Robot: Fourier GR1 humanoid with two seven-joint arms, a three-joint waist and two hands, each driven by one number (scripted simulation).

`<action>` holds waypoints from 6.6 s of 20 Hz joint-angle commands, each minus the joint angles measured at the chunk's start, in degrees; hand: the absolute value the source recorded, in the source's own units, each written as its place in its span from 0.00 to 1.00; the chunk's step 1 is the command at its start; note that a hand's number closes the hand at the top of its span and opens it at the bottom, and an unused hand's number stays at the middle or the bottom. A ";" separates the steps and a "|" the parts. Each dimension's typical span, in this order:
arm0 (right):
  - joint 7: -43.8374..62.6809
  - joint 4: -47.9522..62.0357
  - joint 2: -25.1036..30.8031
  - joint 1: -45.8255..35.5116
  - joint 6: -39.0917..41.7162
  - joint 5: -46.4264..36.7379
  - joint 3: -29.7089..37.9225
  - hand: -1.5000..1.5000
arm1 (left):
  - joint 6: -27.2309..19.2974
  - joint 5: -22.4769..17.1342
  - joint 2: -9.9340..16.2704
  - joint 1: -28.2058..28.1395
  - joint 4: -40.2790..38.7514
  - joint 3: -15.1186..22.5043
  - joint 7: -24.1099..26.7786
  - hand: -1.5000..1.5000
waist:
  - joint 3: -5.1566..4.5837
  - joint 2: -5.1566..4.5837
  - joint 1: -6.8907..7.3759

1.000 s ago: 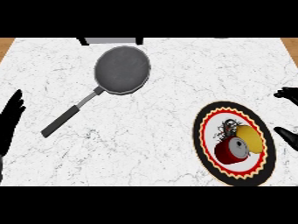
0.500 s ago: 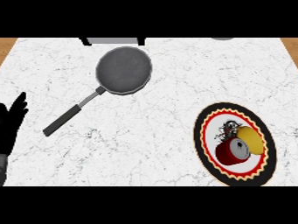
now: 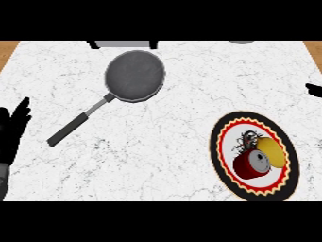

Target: Pick the lemon from the plate and place it in the pan

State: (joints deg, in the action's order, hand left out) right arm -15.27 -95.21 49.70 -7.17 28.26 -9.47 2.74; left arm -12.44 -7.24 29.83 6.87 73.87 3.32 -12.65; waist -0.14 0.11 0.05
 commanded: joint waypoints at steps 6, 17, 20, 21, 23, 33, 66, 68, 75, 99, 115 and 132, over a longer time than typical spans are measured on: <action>14.31 -8.16 -0.32 -2.78 2.38 -15.35 -11.96 0.00 | -0.15 1.73 -1.59 2.70 -1.41 -0.47 -1.02 0.50 | 0.11 -0.17 0.03; 12.99 -6.03 -8.34 3.22 0.88 -28.90 -14.69 0.00 | 2.52 5.03 -4.00 -0.32 -1.12 -3.34 0.74 0.50 | 0.14 -0.09 -0.16; 11.87 -0.36 -10.54 2.12 -4.35 -36.36 -18.93 0.00 | 0.89 6.40 -4.49 1.09 0.84 -2.96 -1.66 0.50 | 0.16 -0.14 0.01; 12.32 -0.84 -11.71 1.39 -2.93 -36.14 -16.77 0.00 | 2.69 6.03 -4.93 -0.51 -0.34 -4.23 0.77 0.50 | 0.14 -0.11 0.00; 13.53 -0.72 -12.99 -0.60 0.22 -37.06 -17.06 0.00 | 5.19 4.69 -3.32 1.76 0.35 -6.37 -2.10 0.50 | 0.14 -0.11 0.04; 7.51 0.95 -16.27 1.06 1.53 -43.19 -14.00 0.00 | 7.21 8.66 -6.22 -1.82 0.45 -8.82 1.03 0.50 | 0.13 -0.10 -0.02; -3.09 16.58 -25.41 -2.32 -13.30 -60.89 -10.27 1.00 | 10.83 13.52 -11.79 -4.93 7.32 -13.17 -1.66 0.50 | 0.14 -0.04 0.08; -3.98 12.84 -24.17 -2.44 -8.97 -57.89 -7.92 1.00 | 8.50 15.33 -12.89 -1.02 5.21 -12.50 -3.04 0.50 | 0.13 -0.05 -0.15; 36.26 7.95 -48.84 4.17 -12.28 -63.92 -6.13 1.00 | 10.46 13.56 -10.52 -2.70 3.70 -14.25 -1.64 0.50 | -0.03 0.65 -1.92; 62.64 26.56 -49.70 -38.71 -45.74 -47.78 -22.67 1.00 | 12.51 13.94 -9.99 1.77 2.87 -14.47 -3.46 0.50 | 0.17 -0.36 1.53; 47.16 66.99 -49.70 -54.82 -65.45 -26.76 -19.00 1.00 | 10.26 17.50 -13.54 7.47 -0.49 -10.63 -1.13 0.50 | 0.18 -2.61 6.43; 31.22 71.91 -49.70 -55.12 -69.89 -9.22 -12.44 0.00 | 12.43 17.25 -15.26 11.82 -0.48 -7.94 -2.07 0.50 | 0.39 -4.42 11.86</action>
State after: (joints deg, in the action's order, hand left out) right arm 19.33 -23.94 0.00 -61.97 -40.06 -21.42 -10.62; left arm 0.09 9.86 15.47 17.48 73.69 -5.33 -14.20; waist 0.22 -4.08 11.29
